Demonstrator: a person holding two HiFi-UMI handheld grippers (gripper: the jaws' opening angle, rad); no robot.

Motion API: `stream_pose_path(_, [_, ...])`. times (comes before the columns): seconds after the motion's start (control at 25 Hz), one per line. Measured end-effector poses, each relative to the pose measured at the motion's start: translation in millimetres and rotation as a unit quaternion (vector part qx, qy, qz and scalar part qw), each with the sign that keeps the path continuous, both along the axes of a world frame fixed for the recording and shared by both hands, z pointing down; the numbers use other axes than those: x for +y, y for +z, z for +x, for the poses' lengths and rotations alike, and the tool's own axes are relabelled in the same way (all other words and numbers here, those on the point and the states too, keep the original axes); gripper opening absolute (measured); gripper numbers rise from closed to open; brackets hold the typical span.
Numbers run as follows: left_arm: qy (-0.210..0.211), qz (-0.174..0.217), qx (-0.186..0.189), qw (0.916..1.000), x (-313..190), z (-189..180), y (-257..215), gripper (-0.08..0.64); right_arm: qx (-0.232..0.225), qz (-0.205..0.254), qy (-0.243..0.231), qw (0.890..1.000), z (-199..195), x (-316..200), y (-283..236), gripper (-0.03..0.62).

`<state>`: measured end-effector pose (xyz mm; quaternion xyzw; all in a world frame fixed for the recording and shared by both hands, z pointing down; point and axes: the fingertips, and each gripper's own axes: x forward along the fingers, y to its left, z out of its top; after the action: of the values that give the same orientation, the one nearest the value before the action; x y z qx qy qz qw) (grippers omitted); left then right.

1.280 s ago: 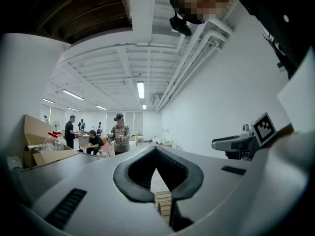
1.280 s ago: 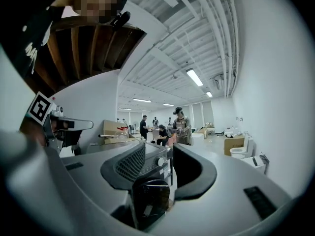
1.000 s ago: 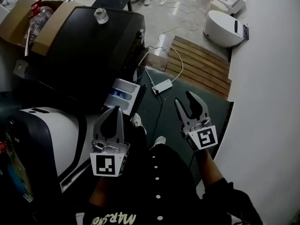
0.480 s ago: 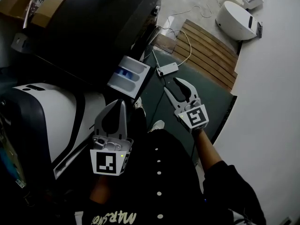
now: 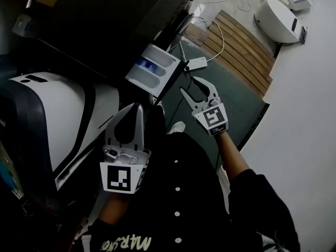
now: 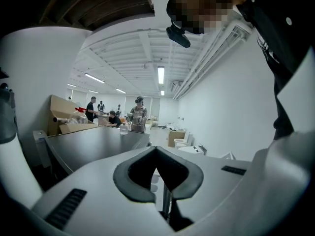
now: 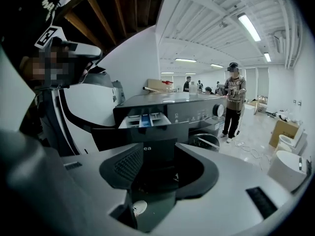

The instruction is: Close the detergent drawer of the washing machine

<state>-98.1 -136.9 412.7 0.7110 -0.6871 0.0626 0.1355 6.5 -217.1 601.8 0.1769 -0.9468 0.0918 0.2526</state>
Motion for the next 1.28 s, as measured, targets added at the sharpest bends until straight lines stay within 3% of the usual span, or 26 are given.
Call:
stream_pose_path(0.08, [-0.002,-0.016,0.007,0.9998,3,-1,8,0.006,0.008,-0.010,-0.007,1.000,-4,3,10,0.192])
stream_pose_path(0.2, [0.000,-0.009,0.000,1.0000,0,-5,11,0.006,0.010,-0.033,-0.009,0.999,-11,8,22,0.193])
stream_pose_path(0.68, [-0.002,-0.031,0.000,0.9995,-5,-14,25,0.006,0.024,-0.041,-0.053,0.997,-27,19,41,0.193])
stream_pose_path(0.96, [0.003,-0.039,0.017,0.9991,-10,-8,31,0.006,0.030,-0.013,-0.093,0.995,-31,21,42,0.193])
stream_pose_path(1.28, [0.005,-0.063,0.037,0.9973,-11,-6,41,0.006,0.039,-0.019,-0.097,0.994,-32,21,43,0.196])
